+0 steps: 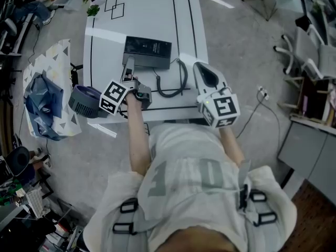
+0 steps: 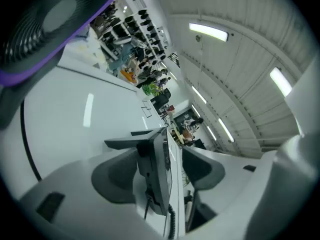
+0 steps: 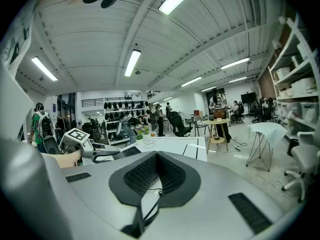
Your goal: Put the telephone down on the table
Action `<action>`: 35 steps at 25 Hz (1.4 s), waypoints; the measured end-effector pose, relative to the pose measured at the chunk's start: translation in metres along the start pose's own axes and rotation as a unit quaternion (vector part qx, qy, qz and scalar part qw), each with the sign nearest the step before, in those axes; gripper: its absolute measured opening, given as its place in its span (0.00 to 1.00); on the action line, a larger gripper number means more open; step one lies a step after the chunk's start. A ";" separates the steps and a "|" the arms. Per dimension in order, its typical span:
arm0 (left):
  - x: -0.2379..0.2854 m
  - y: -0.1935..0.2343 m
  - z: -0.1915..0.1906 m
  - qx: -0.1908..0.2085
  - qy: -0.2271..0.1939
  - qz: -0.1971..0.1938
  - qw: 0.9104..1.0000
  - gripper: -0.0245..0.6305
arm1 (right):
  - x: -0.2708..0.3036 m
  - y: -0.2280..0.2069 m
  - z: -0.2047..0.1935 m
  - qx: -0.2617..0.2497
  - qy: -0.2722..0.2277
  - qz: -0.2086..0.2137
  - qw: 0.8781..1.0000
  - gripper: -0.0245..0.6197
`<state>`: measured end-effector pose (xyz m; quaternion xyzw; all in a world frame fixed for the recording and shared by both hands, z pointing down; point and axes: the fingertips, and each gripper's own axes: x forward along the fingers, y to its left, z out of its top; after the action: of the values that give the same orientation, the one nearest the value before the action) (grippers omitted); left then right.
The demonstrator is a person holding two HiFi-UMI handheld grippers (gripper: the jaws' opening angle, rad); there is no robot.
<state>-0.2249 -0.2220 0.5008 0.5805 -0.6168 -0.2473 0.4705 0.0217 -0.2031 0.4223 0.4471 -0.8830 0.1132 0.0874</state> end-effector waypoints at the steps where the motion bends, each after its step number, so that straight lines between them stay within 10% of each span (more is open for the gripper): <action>1: -0.004 -0.002 0.003 0.025 -0.004 0.013 1.000 0.44 | 0.000 0.001 0.001 0.000 0.000 0.000 1.000 0.05; 8: -0.018 -0.044 0.036 0.194 -0.047 0.057 0.978 0.44 | 0.004 0.002 0.007 -0.003 -0.006 0.004 1.000 0.05; 16: -0.034 -0.110 0.050 0.391 -0.090 0.038 0.915 0.40 | 0.011 0.005 0.013 -0.007 -0.013 0.010 1.000 0.05; 28: -0.060 -0.150 0.025 0.497 -0.163 0.022 0.852 0.05 | 0.015 0.005 0.019 -0.010 -0.020 0.010 1.000 0.05; 35: -0.056 -0.125 0.013 0.508 -0.137 0.054 0.849 0.05 | 0.018 0.002 0.013 -0.022 0.003 -0.007 1.000 0.05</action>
<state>-0.1826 -0.1974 0.3720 0.6649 -0.7445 0.0496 0.0330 0.0087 -0.2198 0.4139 0.4512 -0.8816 0.0946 0.1011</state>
